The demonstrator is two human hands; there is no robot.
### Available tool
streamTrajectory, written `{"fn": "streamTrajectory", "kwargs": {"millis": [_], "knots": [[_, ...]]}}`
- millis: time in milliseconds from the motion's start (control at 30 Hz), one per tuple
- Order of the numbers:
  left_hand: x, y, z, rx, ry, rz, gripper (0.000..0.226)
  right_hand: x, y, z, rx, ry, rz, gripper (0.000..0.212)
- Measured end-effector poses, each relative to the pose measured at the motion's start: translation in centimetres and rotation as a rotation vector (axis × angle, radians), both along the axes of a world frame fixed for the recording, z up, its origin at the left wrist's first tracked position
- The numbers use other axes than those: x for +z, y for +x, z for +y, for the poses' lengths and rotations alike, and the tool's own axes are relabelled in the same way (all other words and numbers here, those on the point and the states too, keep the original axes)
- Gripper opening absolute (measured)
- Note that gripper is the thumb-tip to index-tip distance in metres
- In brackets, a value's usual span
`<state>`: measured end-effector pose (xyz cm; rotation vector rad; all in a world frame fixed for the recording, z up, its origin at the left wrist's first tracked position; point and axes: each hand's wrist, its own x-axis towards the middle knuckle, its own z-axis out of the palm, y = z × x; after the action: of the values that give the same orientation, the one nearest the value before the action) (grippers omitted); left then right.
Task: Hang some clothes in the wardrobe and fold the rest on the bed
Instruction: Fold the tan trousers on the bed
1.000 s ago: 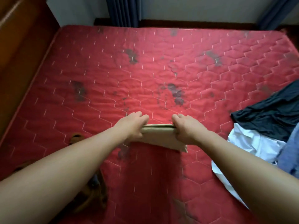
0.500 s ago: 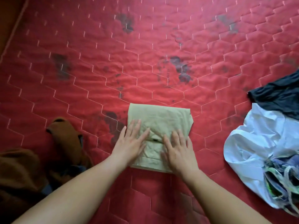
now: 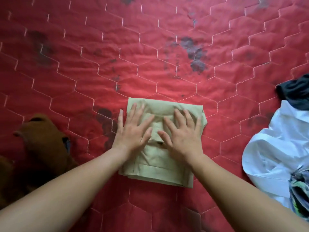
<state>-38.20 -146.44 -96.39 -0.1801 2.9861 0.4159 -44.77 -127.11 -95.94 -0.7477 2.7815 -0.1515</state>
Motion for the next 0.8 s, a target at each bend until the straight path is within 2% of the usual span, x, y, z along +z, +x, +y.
{"fn": "streamTrajectory", "kwargs": {"millis": [100,300,567,667,800], "knots": [[-1.2,-1.5,-0.8,0.053,-0.051,-0.057,0.064,-1.1,-2.0,0.0,-0.005,0.065,0.028,0.07],[-3.5,-1.4,-1.3,0.048,0.005,0.025,0.07,-3.2,-2.1,0.3,-0.045,0.042,0.039,0.071],[-1.4,5.7,2.2,0.217,0.087,-0.166,0.072,-0.8,6.7,2.5,-0.386,-0.021,-0.158,0.077],[-0.3,5.4,2.2,0.337,0.261,-0.142,0.072,0.4,6.7,1.3,-0.562,-0.155,-0.283,0.08],[2.6,4.0,1.4,0.651,0.615,-0.054,0.054,2.9,5.1,1.9,-0.78,-0.504,-0.423,0.062]]}}
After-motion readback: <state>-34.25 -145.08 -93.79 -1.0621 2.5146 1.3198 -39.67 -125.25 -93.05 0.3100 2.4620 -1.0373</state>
